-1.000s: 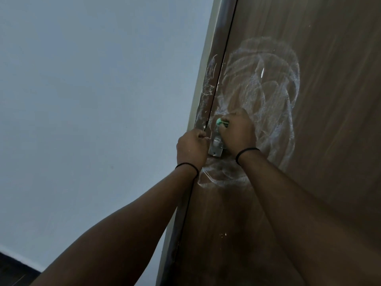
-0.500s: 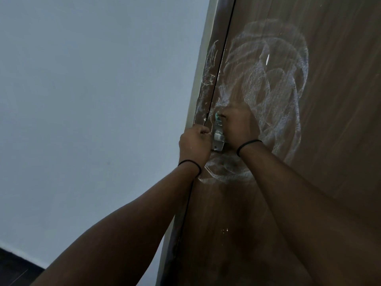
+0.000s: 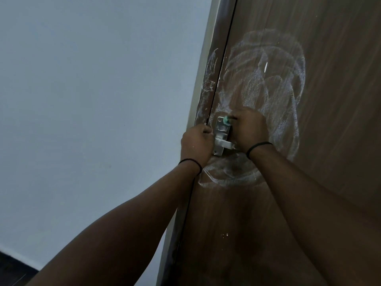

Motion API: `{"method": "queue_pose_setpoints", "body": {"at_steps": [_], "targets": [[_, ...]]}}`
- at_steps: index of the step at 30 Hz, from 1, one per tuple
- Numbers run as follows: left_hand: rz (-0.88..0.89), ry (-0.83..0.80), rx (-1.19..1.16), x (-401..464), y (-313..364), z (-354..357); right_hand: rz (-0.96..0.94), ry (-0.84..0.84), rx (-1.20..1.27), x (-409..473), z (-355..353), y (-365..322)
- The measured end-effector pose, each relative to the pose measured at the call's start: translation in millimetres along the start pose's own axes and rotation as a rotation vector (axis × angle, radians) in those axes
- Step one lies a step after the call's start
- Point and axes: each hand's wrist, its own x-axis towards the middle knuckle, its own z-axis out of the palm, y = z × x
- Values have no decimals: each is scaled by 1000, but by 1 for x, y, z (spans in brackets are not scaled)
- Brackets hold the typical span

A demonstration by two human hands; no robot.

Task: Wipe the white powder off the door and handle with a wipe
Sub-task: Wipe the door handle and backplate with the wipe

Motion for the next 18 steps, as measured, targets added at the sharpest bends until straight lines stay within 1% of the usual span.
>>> {"method": "queue_pose_setpoints", "body": {"at_steps": [2, 5, 7, 11, 13, 14, 16, 18], "targets": [[-20, 5, 3, 2, 2, 1, -23, -22, -6, 3, 2, -7], [-13, 1, 10, 2, 6, 4, -135, -102, -100, 4, 5, -18], [-6, -2, 14, 0, 7, 5, -151, -93, -101, 1, 4, -9], [-22, -2, 24, 1, 4, 5, 120, -10, 196, -14, -4, 9], [7, 9, 44, 4, 6, 8, 186, 26, 284, -13, -1, 6], [30, 17, 51, 5, 8, 8, 186, 47, 287, -10, 1, 2], [83, 37, 60, 8, 12, 8, 99, 70, 223, -6, 6, -2], [103, 53, 61, 9, 12, 6, -48, 28, 77, -8, 10, -4]]}}
